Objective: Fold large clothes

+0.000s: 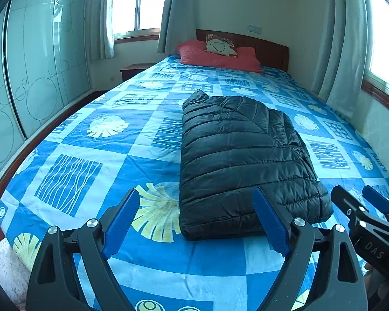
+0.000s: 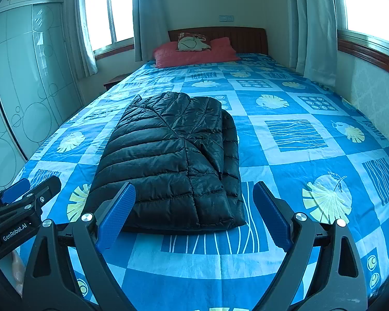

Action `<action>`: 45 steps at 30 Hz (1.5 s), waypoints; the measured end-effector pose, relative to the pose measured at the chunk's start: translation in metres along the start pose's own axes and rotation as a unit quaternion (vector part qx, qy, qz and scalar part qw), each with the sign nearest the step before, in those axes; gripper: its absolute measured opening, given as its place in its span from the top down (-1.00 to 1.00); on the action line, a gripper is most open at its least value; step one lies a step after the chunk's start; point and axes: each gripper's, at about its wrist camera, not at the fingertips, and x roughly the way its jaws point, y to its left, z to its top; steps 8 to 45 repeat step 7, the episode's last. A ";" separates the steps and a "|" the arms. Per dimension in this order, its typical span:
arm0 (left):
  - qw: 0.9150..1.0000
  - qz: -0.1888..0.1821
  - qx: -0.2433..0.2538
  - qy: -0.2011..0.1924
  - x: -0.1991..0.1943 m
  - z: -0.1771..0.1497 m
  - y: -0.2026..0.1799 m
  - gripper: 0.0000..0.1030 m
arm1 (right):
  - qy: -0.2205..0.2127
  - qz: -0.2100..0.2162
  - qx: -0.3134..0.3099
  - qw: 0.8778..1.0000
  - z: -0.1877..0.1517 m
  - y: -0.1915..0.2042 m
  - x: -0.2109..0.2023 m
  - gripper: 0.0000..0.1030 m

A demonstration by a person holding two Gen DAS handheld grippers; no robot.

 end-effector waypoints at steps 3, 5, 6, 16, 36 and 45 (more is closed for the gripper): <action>1.000 0.006 0.003 0.003 0.002 -0.001 -0.001 -0.69 | -0.001 -0.004 0.006 1.000 0.000 -0.007 0.001 -0.78; 1.000 0.005 0.007 0.005 0.004 -0.002 -0.002 -0.69 | 0.000 -0.007 0.010 1.000 -0.001 -0.013 0.002 -0.78; 1.000 0.005 0.008 0.006 0.005 -0.003 -0.002 -0.69 | 0.000 -0.010 0.015 1.000 -0.001 -0.017 0.003 -0.78; 1.000 0.004 0.007 0.008 0.006 -0.003 -0.002 -0.69 | 0.001 -0.012 0.019 1.000 -0.001 -0.022 0.005 -0.78; 1.000 0.004 0.007 0.008 0.006 -0.003 -0.002 -0.69 | 0.001 -0.012 0.019 1.000 -0.001 -0.022 0.005 -0.78; 1.000 0.004 0.007 0.008 0.006 -0.003 -0.002 -0.69 | 0.001 -0.012 0.019 1.000 -0.001 -0.022 0.005 -0.78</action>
